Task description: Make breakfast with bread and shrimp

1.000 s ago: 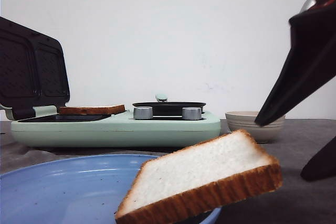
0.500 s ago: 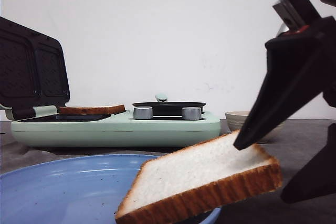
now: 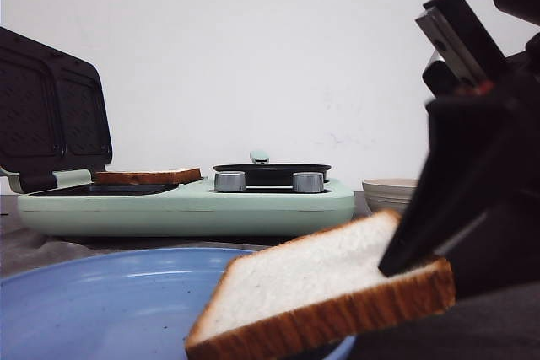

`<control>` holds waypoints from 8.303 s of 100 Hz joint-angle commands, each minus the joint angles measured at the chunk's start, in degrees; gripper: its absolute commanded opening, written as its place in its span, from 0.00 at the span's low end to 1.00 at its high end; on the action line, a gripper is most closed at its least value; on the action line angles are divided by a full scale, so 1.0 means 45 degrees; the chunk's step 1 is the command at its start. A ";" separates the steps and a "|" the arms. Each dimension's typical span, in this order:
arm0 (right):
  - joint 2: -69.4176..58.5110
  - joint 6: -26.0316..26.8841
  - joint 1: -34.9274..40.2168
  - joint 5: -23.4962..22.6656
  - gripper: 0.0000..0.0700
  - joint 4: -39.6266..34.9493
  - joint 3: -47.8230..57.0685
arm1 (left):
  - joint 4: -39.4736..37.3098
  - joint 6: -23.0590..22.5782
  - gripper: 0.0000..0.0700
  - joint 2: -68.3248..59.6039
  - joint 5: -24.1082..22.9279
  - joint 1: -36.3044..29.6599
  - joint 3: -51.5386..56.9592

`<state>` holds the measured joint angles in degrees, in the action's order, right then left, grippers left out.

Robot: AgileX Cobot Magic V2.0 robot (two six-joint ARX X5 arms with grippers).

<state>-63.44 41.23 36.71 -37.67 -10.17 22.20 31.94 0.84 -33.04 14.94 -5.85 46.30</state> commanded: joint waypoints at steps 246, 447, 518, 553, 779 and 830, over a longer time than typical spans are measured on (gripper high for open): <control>-1.1618 0.0510 0.1146 0.0811 0.00 0.1166 1.4581 | -0.1088 0.0063 0.79 0.0588 -0.1039 0.0063 0.0044; -1.2449 0.0418 0.1661 0.3065 0.67 0.1137 1.4843 | -0.1078 0.0063 0.79 0.0588 -0.1035 0.0058 0.0044; -1.2118 -0.2040 0.1219 0.3653 0.70 -0.1967 1.6971 | -0.1064 0.0058 0.79 0.0588 -0.1132 0.0058 0.0044; -0.9933 -0.5440 0.0311 0.5848 0.69 -0.4313 1.6980 | -0.1030 0.0039 0.79 0.0588 -0.1316 0.0058 0.0044; 1.1944 -0.3735 -0.1418 0.7932 0.63 -0.4143 -0.0325 | 0.0617 0.1064 0.79 0.0534 -0.1311 0.0058 0.0044; 1.1953 -0.3915 -0.1350 0.8126 0.63 -0.3949 -0.0350 | -0.0117 0.2414 0.80 0.0316 -0.2225 0.0151 0.0044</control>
<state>-9.67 24.21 30.33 -1.30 -28.84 20.21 33.08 8.86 -30.79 5.69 -5.48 46.30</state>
